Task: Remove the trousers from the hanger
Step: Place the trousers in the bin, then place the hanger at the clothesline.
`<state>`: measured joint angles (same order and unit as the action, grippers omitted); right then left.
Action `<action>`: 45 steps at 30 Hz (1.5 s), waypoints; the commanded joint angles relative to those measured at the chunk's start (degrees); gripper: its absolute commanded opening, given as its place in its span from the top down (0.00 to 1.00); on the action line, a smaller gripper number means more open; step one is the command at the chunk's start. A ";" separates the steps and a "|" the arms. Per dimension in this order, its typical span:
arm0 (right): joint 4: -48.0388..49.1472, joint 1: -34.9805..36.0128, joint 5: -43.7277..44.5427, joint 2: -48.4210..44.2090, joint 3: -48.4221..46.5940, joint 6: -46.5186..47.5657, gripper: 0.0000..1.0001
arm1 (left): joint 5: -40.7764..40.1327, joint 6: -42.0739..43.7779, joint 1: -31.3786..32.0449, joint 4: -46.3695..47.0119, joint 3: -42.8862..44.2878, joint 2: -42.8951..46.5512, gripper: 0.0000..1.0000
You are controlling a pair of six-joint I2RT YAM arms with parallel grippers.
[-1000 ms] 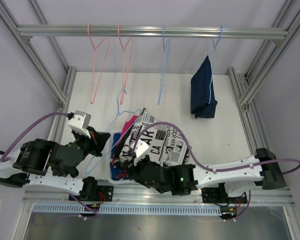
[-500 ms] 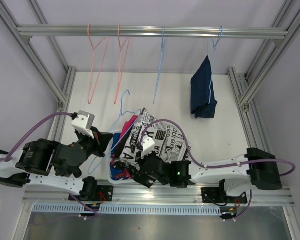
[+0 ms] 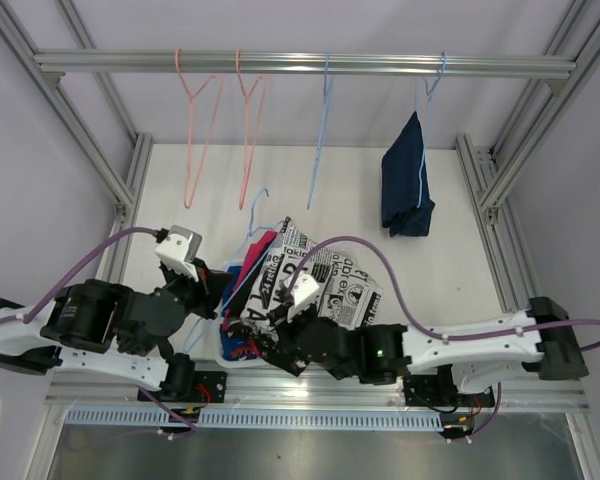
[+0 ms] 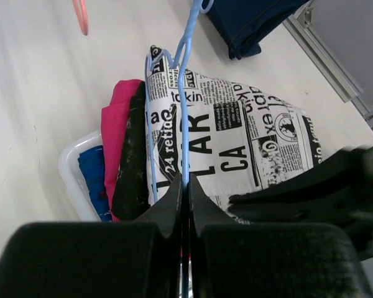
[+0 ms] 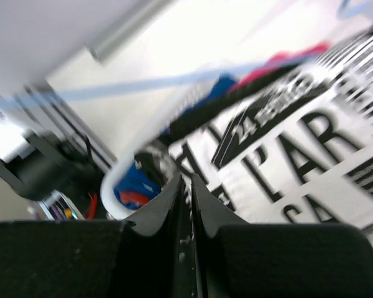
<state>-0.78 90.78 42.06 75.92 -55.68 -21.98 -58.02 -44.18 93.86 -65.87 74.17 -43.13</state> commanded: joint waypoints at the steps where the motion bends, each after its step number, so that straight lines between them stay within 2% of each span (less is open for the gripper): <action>1: -2.65 0.36 6.80 -6.03 -3.21 4.48 0.85 | 1.50 -1.17 0.35 1.00 -0.61 -0.90 1.00; 6: -4.41 -2.01 9.70 -7.80 -0.23 3.88 0.85 | 2.82 -1.61 0.35 1.27 -1.04 -1.07 0.99; 10: -0.73 -4.99 11.81 -6.32 6.10 2.29 0.87 | 4.49 -1.26 0.35 1.44 -1.05 -1.25 0.99; 15: -0.63 -10.88 8.39 -1.05 11.90 -3.42 0.93 | 7.48 -0.29 0.35 0.04 1.67 -1.60 0.99; 19: -1.33 -9.75 8.47 0.55 11.91 -4.57 0.97 | 8.54 0.68 0.44 -1.98 5.19 -2.30 0.99; 24: -2.21 -6.68 10.14 -4.28 9.72 -2.63 0.95 | 4.24 5.50 0.44 -1.38 8.79 -3.01 0.99; 26: -2.30 -5.18 10.23 -8.06 8.49 -0.88 0.94 | 2.05 8.92 0.44 2.03 10.89 -3.45 0.99; 29: -3.70 -3.86 10.49 -12.37 6.30 1.14 0.92 | 1.42 21.81 0.44 11.24 12.83 -3.89 0.99; 32: -8.35 -2.90 12.16 -15.44 2.96 2.55 0.91 | -0.07 27.89 0.44 15.66 16.95 -5.98 0.99; 36: -14.59 -0.96 16.20 -19.22 0.67 3.34 0.92 | -1.22 33.27 0.44 18.65 23.80 -8.28 0.99; 40: -16.36 0.10 19.54 -24.67 1.97 3.78 0.92 | 2.72 37.67 0.44 22.88 27.51 -7.93 0.99; 42: -17.41 0.36 20.95 -28.08 2.94 3.35 0.92 | 3.44 39.43 0.35 24.98 27.61 -7.32 0.99; 45: -18.03 0.45 22.97 -32.57 5.23 3.08 0.92 | 4.49 44.44 0.44 35.69 23.40 -6.09 0.99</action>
<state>-16.53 90.80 60.03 47.13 -51.90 -18.76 -55.79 -7.44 93.97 -41.41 99.48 -50.02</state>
